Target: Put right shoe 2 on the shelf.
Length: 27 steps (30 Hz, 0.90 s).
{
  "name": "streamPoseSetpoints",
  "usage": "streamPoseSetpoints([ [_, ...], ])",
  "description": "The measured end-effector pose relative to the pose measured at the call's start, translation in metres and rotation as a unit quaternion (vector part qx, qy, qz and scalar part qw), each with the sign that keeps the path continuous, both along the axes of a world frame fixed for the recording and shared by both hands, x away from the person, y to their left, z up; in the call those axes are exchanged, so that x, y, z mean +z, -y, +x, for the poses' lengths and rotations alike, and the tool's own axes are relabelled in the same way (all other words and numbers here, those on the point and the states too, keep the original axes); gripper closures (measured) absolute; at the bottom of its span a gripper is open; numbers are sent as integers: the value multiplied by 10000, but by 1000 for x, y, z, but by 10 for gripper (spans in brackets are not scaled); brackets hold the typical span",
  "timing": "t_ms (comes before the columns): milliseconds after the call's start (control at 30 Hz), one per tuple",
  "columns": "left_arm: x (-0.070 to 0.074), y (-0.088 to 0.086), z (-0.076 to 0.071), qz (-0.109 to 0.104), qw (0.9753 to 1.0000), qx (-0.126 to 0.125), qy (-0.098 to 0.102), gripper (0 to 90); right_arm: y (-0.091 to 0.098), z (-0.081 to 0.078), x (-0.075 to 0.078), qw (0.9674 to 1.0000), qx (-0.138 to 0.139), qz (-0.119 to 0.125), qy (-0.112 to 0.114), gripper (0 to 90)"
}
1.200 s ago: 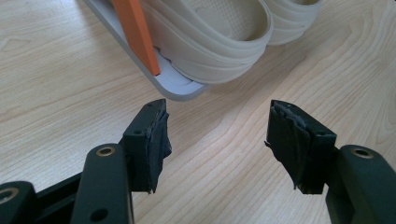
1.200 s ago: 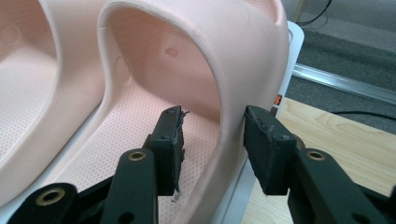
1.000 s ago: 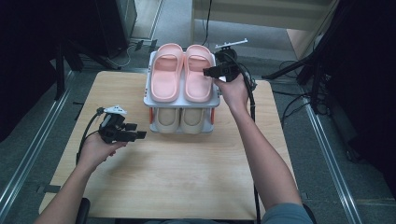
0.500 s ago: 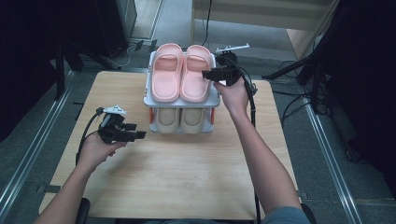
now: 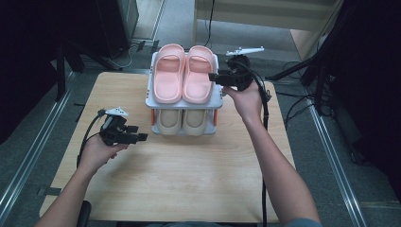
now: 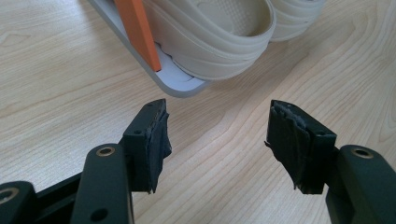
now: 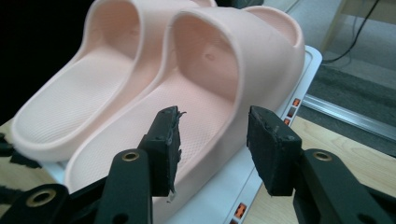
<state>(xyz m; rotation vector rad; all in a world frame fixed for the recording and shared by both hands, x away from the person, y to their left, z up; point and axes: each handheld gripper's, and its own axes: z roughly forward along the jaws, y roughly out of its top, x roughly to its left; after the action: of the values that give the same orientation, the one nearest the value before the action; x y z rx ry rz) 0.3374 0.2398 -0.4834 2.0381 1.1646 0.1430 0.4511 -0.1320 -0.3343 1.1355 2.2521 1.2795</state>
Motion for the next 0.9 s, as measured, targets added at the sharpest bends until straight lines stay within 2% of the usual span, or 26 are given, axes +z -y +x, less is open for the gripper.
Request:
streamPoseSetpoints([
  [100, 0, 0, 0, -8, 10000, 16, -13, 388, 3, -6, -1, 9997, 183, -31, 127, 551],
  [300, -1, 0, 0, 9, 10000, 10, -21, 388, 8, -16, -3, 9995, 310, 6, 72, 551],
  [467, -1, 1, 0, 9, 10000, 5, -23, 388, 13, -25, -10, 9991, 423, -29, 60, 550],
  [800, -2, 2, 1, 40, 10000, 5, -57, 387, 29, -47, -25, 9979, 610, -38, 207, 538],
  [900, -3, 3, 1, 52, 10000, -14, -75, 388, 34, -53, -32, 9975, 664, -107, 232, 533],
])
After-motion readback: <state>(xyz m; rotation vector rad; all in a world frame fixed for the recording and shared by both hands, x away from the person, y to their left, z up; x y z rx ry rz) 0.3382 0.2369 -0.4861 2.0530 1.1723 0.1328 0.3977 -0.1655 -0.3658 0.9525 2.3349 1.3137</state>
